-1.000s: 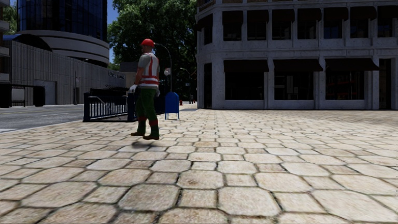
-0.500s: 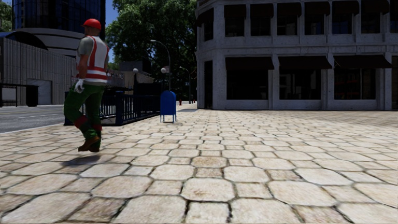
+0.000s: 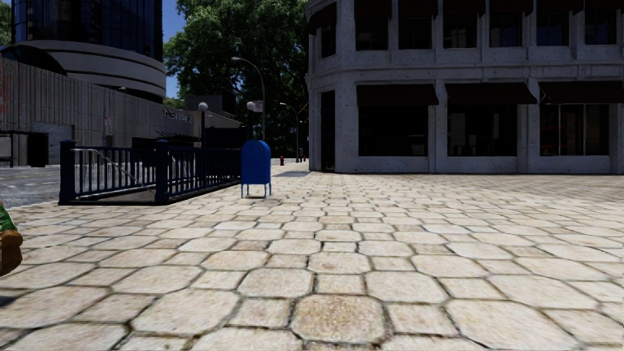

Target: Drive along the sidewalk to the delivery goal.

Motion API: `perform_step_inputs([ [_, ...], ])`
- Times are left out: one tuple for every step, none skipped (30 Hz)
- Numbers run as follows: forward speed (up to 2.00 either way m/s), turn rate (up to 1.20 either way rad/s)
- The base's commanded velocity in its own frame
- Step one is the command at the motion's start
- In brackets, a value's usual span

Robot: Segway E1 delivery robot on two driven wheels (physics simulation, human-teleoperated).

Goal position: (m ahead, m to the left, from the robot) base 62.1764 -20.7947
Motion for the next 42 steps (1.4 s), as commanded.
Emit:
perform_step_inputs([
  [2.0, 0.0],
  [2.0, 0.0],
  [2.0, 0.0],
  [2.0, 0.0],
  [2.0, 0.0],
  [2.0, 0.0],
  [2.0, 0.0],
  [2.0, 0.0],
  [2.0, 0.0],
  [2.0, 0.0],
  [2.0, 0.0],
  [2.0, 0.0],
  [2.0, 0.0],
  [2.0, 0.0],
  [2.0, 0.0],
  [2.0, 0.0],
  [2.0, 0.0],
  [2.0, 0.0],
  [2.0, 0.0],
  [2.0, 0.0],
  [2.0, 0.0],
  [2.0, 0.0],
  [2.0, 0.0],
  [2.0, 0.0],
  [2.0, 0.0],
  [2.0, 0.0],
  [2.0, 0.0],
  [2.0, 0.0],
  [2.0, 0.0],
  [2.0, 0.0],
  [2.0, 0.0],
  [2.0, 0.0],
  [2.0, 0.0],
  [2.0, 0.0],
  [2.0, 0.0],
  [2.0, 0.0],
  [2.0, 0.0],
  [2.0, 0.0],
  [2.0, 0.0],
  [2.0, 0.0],
  [2.0, 0.0],
  [2.0, 0.0],
])
